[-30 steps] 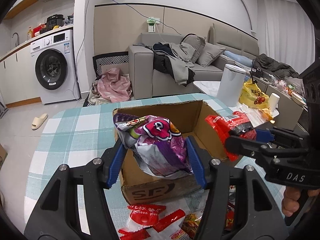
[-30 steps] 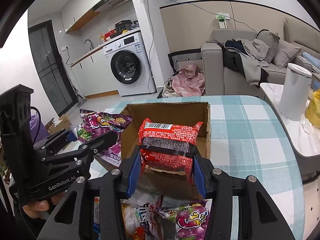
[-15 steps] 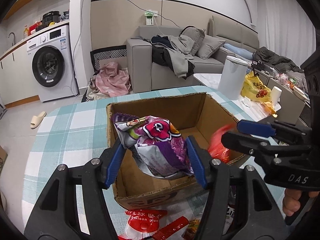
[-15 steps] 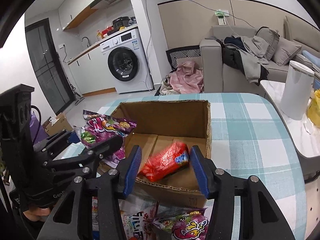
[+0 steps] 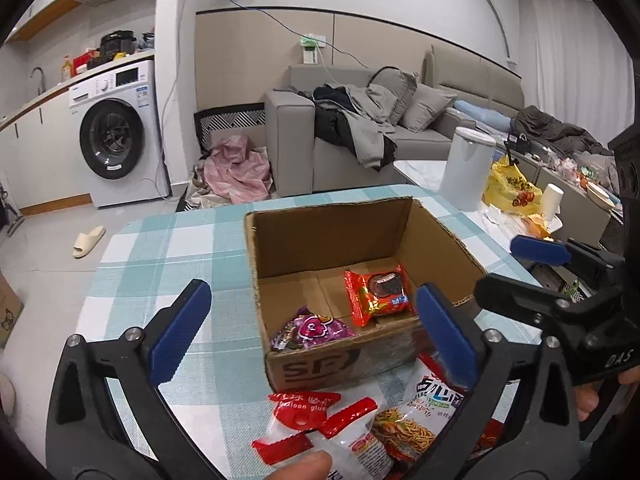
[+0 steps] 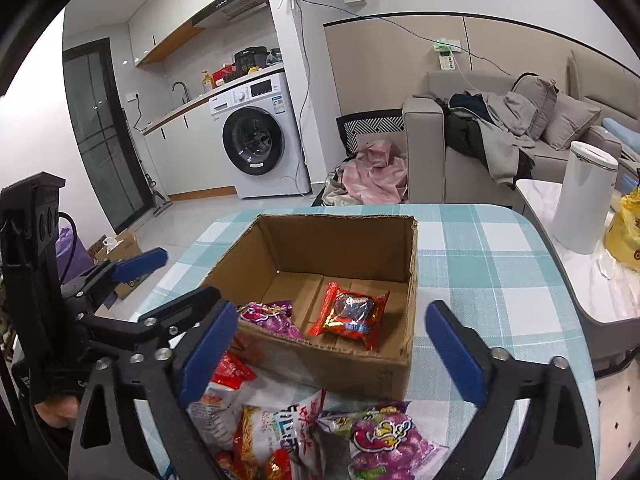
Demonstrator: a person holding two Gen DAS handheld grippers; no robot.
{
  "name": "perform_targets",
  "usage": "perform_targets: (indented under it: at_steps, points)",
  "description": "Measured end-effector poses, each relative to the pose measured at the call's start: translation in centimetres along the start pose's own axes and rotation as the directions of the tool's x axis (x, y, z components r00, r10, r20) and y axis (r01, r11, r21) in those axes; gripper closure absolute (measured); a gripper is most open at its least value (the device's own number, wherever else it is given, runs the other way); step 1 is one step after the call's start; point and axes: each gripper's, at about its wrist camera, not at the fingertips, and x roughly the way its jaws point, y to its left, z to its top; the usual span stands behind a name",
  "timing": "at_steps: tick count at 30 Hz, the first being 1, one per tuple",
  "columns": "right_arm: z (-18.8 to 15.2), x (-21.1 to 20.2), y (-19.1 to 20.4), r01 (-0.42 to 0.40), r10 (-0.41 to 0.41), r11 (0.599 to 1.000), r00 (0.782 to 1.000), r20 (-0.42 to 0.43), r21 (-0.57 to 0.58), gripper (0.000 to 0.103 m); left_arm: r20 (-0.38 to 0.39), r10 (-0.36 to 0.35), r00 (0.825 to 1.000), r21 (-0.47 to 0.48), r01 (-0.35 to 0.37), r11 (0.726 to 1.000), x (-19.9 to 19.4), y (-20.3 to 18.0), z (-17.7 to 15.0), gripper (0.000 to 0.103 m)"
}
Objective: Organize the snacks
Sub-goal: 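Open both tools to drop the purple bag and red packet into the box, then move both tools back down to the snack pile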
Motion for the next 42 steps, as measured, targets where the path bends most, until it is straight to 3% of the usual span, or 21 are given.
perform_targets:
  at_steps: [13, 18, 24, 42]
  points:
    - [-1.9, -3.7, -0.6, -0.002, 0.001, 1.000, 1.000, 0.011, 0.023, 0.001, -0.007, 0.025, 1.000, -0.004, -0.025, 1.000, -5.9, 0.8, -3.6, 0.001]
    - [-3.1, -4.7, -1.1, -0.038, 0.037, 0.999, 0.999, 0.019, 0.029, 0.001, -0.022, 0.033, 0.999, 0.003, -0.033, 0.999, -7.5, 0.5, -5.2, 0.001]
    - [-4.9, -4.9, -1.3, -0.035, 0.036, 0.998, 0.999, -0.013, 0.054, 0.001, -0.027, 0.028, 0.999, 0.012, -0.028, 1.000, -9.3, 0.2, -6.8, 0.001]
    - [-9.0, -4.9, -0.4, -0.021, 0.026, 0.999, 0.993, -0.114, 0.047, 0.001, -0.109, 0.023, 0.994, -0.023, -0.026, 0.999, -9.8, 0.5, -10.7, 0.001]
